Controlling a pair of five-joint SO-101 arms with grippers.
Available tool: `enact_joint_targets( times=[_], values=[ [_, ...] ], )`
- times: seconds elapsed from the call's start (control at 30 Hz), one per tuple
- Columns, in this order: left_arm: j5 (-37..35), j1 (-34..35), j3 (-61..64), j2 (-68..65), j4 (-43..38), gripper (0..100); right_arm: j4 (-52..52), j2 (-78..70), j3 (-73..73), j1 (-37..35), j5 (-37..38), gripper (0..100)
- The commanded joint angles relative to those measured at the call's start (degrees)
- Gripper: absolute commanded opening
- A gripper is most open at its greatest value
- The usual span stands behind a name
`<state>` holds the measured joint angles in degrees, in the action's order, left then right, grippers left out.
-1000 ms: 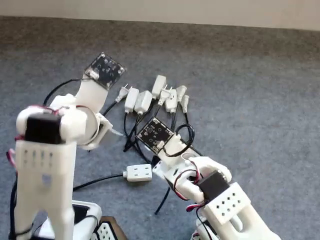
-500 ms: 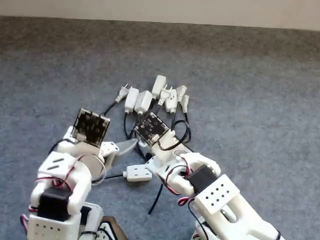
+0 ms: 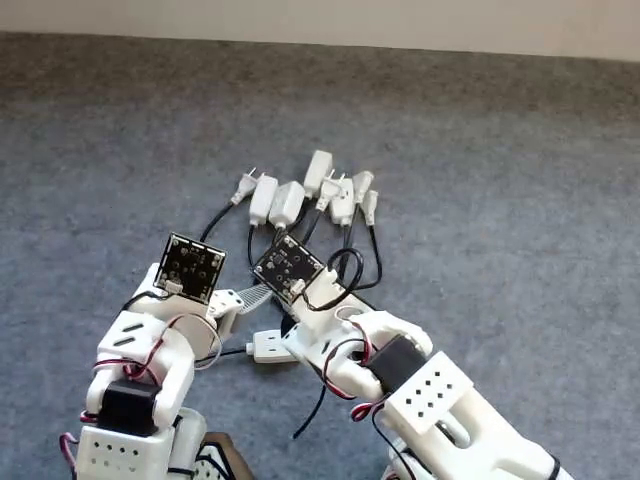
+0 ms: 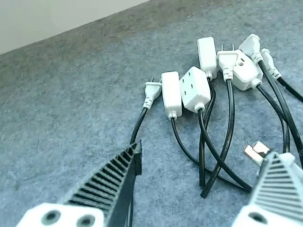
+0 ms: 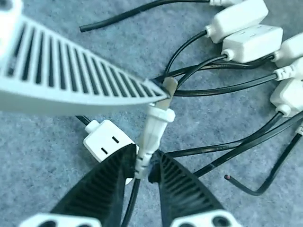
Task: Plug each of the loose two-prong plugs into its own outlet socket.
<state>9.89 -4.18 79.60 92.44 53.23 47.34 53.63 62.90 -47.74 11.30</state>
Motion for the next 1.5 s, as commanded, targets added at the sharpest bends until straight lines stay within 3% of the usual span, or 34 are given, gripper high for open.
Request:
enact_joint_targets(
  times=[0.0, 0.67, 0.9, 1.07, 1.47],
  values=[
    [-0.6, -0.6, -2.8, 0.7, -0.4, 38, 0.2, -0.4, -0.7, -1.7, -0.3, 0.7],
    [-2.7, -3.6, -8.2, 0.8, 2.0, 38, 0.0, -0.4, 2.7, -1.8, 1.6, 0.7],
    [-2.2, -3.3, -1.2, 0.3, -0.1, 38, 1.7, 0.1, 2.1, -1.8, 1.3, 0.7],
    [1.9, -3.2, 5.1, 0.3, -3.8, 34, 5.5, 0.2, -2.7, -1.5, 1.6, 0.7],
    [1.8, -3.6, 5.6, 0.3, -3.5, 33, 16.4, -0.4, -19.3, -0.8, 3.6, 0.7]
  ],
)
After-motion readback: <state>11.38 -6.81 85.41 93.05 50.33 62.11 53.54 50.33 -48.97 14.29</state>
